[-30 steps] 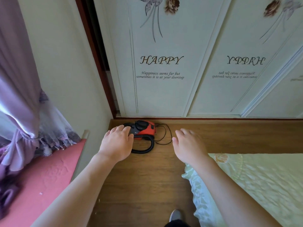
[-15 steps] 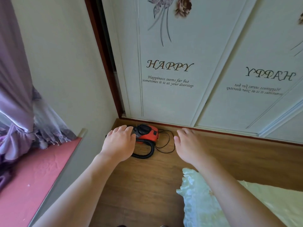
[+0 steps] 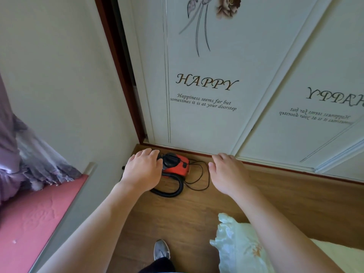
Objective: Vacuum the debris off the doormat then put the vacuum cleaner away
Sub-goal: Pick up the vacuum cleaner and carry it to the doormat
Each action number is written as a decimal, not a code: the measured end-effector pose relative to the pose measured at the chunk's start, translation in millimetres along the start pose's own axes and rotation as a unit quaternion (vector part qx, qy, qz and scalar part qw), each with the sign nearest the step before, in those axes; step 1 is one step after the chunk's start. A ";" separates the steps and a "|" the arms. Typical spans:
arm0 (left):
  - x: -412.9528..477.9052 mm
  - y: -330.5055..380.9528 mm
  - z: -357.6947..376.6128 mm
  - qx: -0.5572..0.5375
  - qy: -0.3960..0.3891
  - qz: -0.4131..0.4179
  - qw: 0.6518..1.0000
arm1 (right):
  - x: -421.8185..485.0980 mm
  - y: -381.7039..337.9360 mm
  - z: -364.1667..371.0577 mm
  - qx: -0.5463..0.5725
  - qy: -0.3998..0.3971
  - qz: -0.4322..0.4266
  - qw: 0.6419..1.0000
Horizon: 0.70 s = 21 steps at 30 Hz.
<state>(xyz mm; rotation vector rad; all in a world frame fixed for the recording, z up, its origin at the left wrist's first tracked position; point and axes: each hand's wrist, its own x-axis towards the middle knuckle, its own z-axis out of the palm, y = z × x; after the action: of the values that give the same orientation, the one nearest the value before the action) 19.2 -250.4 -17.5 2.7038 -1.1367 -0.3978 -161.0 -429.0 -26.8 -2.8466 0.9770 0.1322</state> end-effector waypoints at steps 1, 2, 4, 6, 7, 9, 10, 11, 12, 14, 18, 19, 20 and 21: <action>11.7 -0.9 -1.2 -0.001 -0.002 0.003 1.000 | 10.0 0.5 0.4 -0.001 0.002 0.001 1.000; 23.5 -1.9 -2.4 -0.002 -0.003 0.007 1.000 | 19.9 1.0 0.8 -0.004 0.003 0.001 1.000; 46.3 -3.6 -5.6 -0.005 -0.013 0.012 1.000 | 39.0 1.5 0.6 -0.009 0.000 0.007 1.000; 66.8 -5.3 -7.4 -0.006 -0.020 0.017 1.000 | 55.9 2.5 0.5 -0.007 -0.001 0.011 1.000; 76.4 -5.9 -8.4 -0.006 -0.023 0.018 1.000 | 63.9 2.8 -0.5 -0.007 -0.002 0.012 1.000; 93.7 -5.2 -11.2 -0.003 -0.030 0.016 0.999 | 78.6 5.8 -3.1 -0.006 -0.011 0.015 1.000; 103.2 -4.2 -11.8 -0.001 -0.033 0.013 0.999 | 87.1 8.6 -3.7 -0.005 -0.014 0.016 1.000; 104.9 -3.7 -12.6 0.002 -0.035 0.011 0.999 | 89.3 8.8 -4.2 -0.004 -0.014 0.015 1.000; 110.9 -1.3 -13.3 0.002 -0.039 0.008 0.999 | 95.9 12.1 -4.7 -0.004 -0.015 0.014 1.000; 128.9 7.8 -12.7 0.002 -0.044 0.000 0.999 | 116.4 24.4 -6.3 0.000 -0.014 0.012 1.000; 160.5 30.2 -10.6 -0.004 -0.035 -0.026 0.999 | 160.1 51.3 -9.5 -0.001 -0.005 -0.013 1.000; 166.7 36.3 -10.1 -0.008 -0.031 -0.038 0.999 | 171.2 58.7 -10.8 -0.003 -0.005 -0.024 1.000; 172.1 42.1 -9.6 -0.011 -0.025 -0.048 0.998 | 182.2 65.3 -12.5 -0.009 -0.006 -0.038 0.999; 177.3 47.7 -8.8 -0.015 -0.017 -0.059 0.998 | 193.2 71.7 -14.9 -0.016 -0.006 -0.052 0.999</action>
<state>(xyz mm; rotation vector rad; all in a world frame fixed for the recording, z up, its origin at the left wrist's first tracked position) 109.0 -410.5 -27.3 2.7570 -0.9741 -0.4757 -52.5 -604.2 -42.9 -2.9145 0.8306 0.1555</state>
